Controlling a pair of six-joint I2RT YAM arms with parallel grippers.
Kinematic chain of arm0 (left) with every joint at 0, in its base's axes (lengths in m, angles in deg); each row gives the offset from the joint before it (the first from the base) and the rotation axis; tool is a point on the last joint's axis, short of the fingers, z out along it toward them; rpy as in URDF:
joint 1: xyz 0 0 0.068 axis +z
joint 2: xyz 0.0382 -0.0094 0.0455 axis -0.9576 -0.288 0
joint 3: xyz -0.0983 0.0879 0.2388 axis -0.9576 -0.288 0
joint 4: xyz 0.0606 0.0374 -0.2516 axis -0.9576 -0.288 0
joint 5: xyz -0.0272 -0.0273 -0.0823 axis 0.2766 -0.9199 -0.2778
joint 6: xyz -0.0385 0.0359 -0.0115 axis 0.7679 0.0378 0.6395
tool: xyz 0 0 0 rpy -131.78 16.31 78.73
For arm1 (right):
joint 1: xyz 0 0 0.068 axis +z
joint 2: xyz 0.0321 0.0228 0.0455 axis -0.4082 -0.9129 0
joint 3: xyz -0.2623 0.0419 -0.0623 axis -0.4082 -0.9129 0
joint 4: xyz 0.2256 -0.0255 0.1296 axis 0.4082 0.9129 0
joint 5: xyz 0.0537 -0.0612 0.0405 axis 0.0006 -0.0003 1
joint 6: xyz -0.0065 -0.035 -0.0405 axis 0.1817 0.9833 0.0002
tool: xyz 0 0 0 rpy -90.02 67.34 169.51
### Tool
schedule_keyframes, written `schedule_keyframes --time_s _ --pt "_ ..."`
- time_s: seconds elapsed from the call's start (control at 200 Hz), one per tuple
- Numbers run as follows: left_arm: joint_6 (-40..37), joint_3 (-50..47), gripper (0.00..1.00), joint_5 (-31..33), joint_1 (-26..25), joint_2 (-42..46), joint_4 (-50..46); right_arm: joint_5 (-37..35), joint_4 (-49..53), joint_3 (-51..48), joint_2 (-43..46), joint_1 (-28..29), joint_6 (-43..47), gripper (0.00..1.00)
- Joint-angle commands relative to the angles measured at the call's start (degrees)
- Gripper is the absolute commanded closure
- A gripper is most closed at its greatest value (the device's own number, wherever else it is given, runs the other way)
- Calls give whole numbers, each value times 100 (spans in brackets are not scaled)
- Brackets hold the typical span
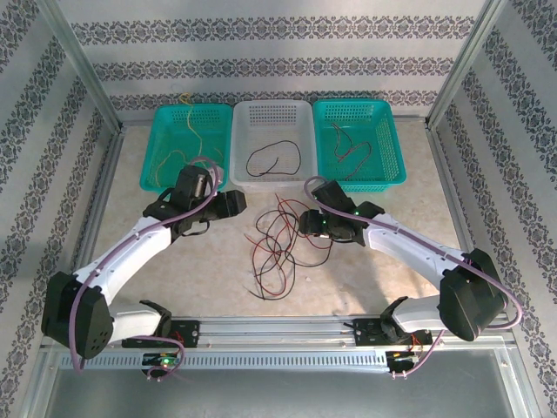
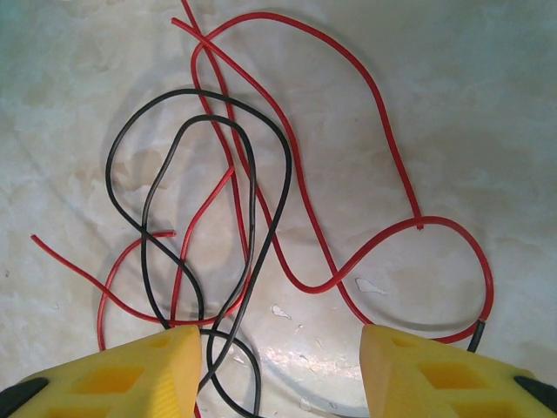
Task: Untangle the cables
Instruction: Pick up the cable from the center of the table.
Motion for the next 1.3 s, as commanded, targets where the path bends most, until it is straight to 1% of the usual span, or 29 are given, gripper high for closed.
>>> schedule_keyframes --time_s 0.0,0.305,0.59,0.695,0.774,0.799,0.904,0.959,1.104,1.294 --pt "203 38 37 34 -66 153 -9 -108 -52 -271 -7 -111 -396 48" --pt "290 92 37 -224 -114 -1 194 112 -737 -740 53 -364 -949 49" --pt "289 28 38 -516 -131 11 514 358 -1391 -717 -526 -544 -1324 53" --pt "290 28 38 -565 -149 23 569 496 -1673 -717 -818 -610 -1491 57" --pt "290 24 38 -578 -158 37 587 587 -1836 -687 -1001 -613 -1556 63" --pt "290 25 38 -583 -159 42 596 605 -1857 -675 -1044 -613 -1550 66" --pt "248 29 38 -631 -161 68 622 660 -1863 -625 -1085 -613 -1439 86" --pt "200 65 37 -627 -167 79 622 627 -1800 -612 -984 -613 -1337 92" --pt "122 158 37 -681 -175 69 699 345 -1375 -531 -374 -574 -934 97" --pt "203 250 37 -1064 -271 -45 1316 -183 -631 -229 624 -433 -205 98"
